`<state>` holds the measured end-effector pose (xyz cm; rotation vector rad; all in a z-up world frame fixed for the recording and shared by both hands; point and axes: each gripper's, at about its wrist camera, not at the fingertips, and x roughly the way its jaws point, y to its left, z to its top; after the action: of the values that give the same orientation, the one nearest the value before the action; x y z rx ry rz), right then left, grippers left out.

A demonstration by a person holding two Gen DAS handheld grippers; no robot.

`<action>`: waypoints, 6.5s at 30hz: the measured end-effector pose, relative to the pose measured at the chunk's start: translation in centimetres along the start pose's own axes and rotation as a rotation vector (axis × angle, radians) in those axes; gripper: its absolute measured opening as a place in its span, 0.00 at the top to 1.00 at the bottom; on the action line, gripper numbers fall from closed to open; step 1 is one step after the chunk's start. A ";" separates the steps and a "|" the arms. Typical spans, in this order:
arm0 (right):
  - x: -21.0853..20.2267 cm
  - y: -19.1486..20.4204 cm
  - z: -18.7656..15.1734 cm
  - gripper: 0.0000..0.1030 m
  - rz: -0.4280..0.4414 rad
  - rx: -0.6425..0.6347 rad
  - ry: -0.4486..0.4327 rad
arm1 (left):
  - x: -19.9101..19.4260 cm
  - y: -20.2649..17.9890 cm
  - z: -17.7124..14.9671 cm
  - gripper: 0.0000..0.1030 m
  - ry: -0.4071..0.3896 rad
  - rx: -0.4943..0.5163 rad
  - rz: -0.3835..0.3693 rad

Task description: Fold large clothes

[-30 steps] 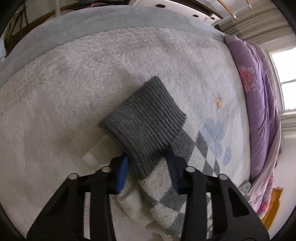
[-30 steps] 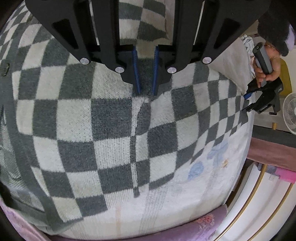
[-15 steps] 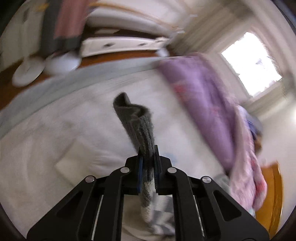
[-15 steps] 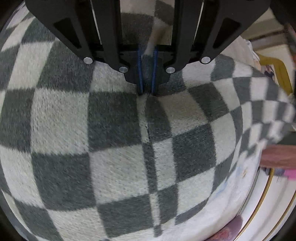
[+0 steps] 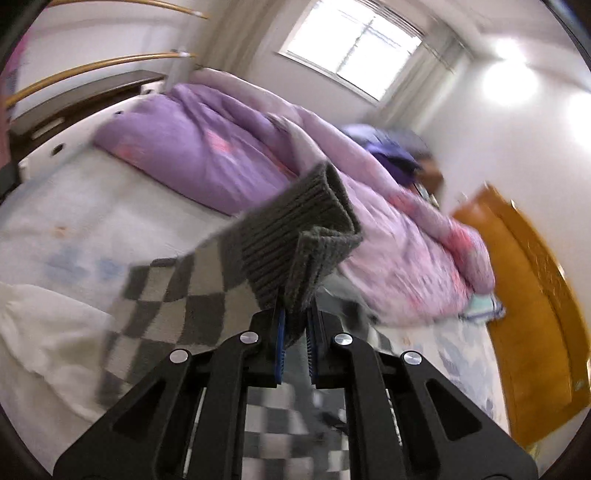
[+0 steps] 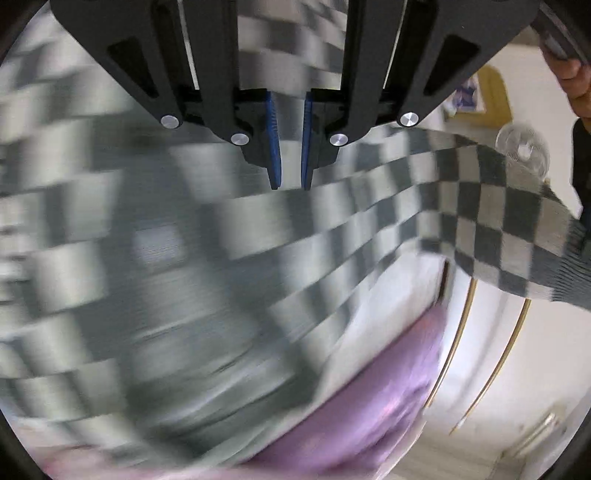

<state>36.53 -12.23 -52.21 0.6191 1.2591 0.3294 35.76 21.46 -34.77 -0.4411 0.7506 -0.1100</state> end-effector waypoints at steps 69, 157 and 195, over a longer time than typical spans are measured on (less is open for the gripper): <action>-13.5 -0.6 -0.5 0.91 -0.091 0.012 -0.446 | 13.3 8.1 -14.7 0.30 0.557 -0.012 0.160; -7.9 -3.9 -2.7 0.41 0.062 -0.025 -0.066 | 10.2 4.8 -11.1 0.84 0.364 -0.122 -0.171; -20.7 -17.2 2.1 0.99 -0.295 0.158 -0.486 | 9.9 9.4 -9.3 0.84 0.315 -0.103 -0.129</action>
<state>30.84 -37.88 -45.97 0.5928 0.8920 -0.1633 36.17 24.26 -51.06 -0.5786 1.0398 -0.2672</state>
